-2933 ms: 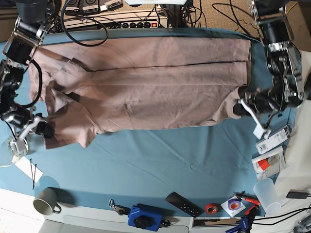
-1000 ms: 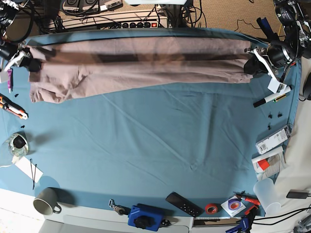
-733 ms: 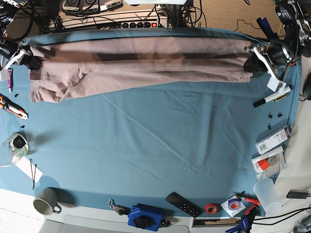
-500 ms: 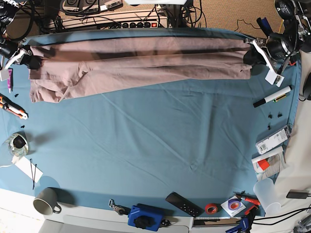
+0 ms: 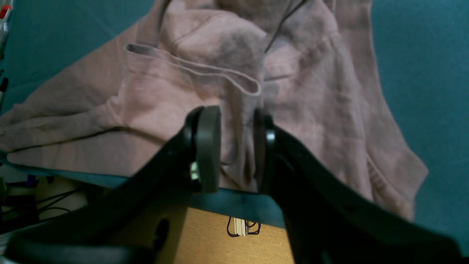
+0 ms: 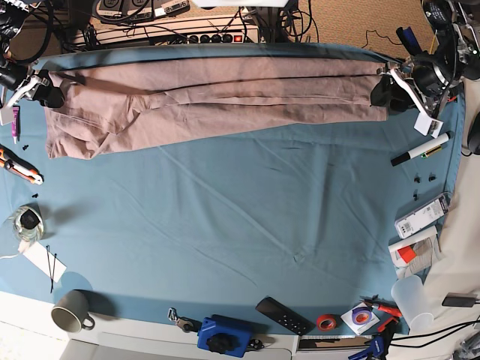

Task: Fold the T-shirt properly
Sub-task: 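Pull the folded strip taut and lay it flat with both grippers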

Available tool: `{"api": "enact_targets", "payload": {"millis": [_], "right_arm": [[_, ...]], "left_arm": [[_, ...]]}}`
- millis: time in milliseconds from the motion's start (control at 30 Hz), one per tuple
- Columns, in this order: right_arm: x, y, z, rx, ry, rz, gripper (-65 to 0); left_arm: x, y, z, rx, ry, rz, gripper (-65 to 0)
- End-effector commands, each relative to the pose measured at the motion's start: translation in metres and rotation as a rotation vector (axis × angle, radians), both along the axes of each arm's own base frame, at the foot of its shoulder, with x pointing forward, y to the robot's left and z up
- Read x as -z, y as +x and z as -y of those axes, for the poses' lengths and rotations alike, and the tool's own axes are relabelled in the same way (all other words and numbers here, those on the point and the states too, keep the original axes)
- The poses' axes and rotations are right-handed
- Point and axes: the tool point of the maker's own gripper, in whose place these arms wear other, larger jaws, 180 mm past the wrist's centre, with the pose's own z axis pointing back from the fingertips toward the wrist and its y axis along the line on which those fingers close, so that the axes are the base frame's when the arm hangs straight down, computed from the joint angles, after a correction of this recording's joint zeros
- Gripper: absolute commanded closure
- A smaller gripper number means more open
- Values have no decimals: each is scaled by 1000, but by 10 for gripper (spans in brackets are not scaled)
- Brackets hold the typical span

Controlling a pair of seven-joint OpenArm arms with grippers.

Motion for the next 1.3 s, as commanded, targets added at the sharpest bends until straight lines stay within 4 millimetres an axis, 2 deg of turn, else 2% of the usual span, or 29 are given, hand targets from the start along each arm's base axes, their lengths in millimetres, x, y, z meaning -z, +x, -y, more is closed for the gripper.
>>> {"api": "enact_targets", "payload": {"millis": [0,200,400,533,700,767,800,933,1067,1267], "right_arm": [[-16,9,7,-7,-26,47,-159],[-16,9,6,-7,-25,47,-159],[-17,10,6,-7,-26,51,-159],[-17,10,6,-7,-26,50,-159],[-17,10,6,-7,-23,53,-159],[-17,10,6,-7,-23,53,-159],[-17,10,6,-7,-24,52,-159],[-17,10,6,-7,-24,52,-159],[-17,10,6,-7,-24,52,-159],[-17,10,6,-7,-24,53,-159]], "left_arm": [[-3,3,-3,-8,-3,15,-318],[22,-8,-8,-64,-77,-76,-318],[29,-12,2,-59,-193,-103,-318],[26,-9,15,-34,-243,-106,-318],[33,-12,37,17,-258,-133,-317],[37,-12,44,27,-257,-143,-284],[39,-11,45,16,-244,-146,-245],[50,-9,29,-28,-149,-155,-8],[45,3,7,-85,-102,-125,0],[17,35,-56,-286,-48,-28,0]]}}
